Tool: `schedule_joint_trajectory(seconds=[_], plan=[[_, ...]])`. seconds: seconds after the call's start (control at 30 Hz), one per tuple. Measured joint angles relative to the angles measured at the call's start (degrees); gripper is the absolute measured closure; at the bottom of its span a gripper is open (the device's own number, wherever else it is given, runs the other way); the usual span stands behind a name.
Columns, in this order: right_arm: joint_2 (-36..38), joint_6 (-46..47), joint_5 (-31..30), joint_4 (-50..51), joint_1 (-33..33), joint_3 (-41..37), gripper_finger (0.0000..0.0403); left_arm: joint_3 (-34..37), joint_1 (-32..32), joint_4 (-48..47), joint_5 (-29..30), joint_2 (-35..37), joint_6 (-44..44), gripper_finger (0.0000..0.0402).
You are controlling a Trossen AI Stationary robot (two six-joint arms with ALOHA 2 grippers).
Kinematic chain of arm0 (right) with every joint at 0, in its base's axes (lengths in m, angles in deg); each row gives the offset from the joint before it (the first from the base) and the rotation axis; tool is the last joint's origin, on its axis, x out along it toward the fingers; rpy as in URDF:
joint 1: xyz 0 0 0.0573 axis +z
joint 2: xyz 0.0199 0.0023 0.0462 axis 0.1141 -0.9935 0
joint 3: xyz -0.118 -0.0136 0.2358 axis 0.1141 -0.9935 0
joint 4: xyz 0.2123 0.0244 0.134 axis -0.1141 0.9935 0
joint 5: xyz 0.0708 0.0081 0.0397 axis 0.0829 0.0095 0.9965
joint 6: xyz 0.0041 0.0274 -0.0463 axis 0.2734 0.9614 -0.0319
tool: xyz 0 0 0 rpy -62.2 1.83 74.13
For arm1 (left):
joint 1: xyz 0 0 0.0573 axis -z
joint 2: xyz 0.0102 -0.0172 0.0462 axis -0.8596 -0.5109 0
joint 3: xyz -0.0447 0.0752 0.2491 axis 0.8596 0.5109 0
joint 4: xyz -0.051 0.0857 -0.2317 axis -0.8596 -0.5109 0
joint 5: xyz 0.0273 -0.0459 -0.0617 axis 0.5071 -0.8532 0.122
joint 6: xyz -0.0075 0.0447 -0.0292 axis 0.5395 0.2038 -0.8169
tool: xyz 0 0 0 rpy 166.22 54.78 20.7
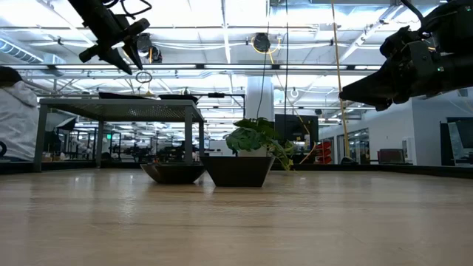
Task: Pick & Place Mini shaped plates
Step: Stack the distorted square plate on top of the distorted square plate on the shelf
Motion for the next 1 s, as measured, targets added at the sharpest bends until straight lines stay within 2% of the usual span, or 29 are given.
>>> schedule_joint_trajectory(seconds=[0.3,0.6,1.0], plan=[[0.00,0.00,0.00,0.00,0.00,-0.02,0.0275,0.00,7.71,3.83,0.57,-0.50,-2.43,0.0252],[0.02,0.00,-0.02,0.00,0.00,0.00,0.0275,0.00,18.36,13.91,4.30,-6.50,-2.23,0.0252],[0.00,0.00,-0.01,0.00,0.00,0.00,0.0275,0.00,30.20,32.00,5.60,-16.67,7.06,0.0252]])
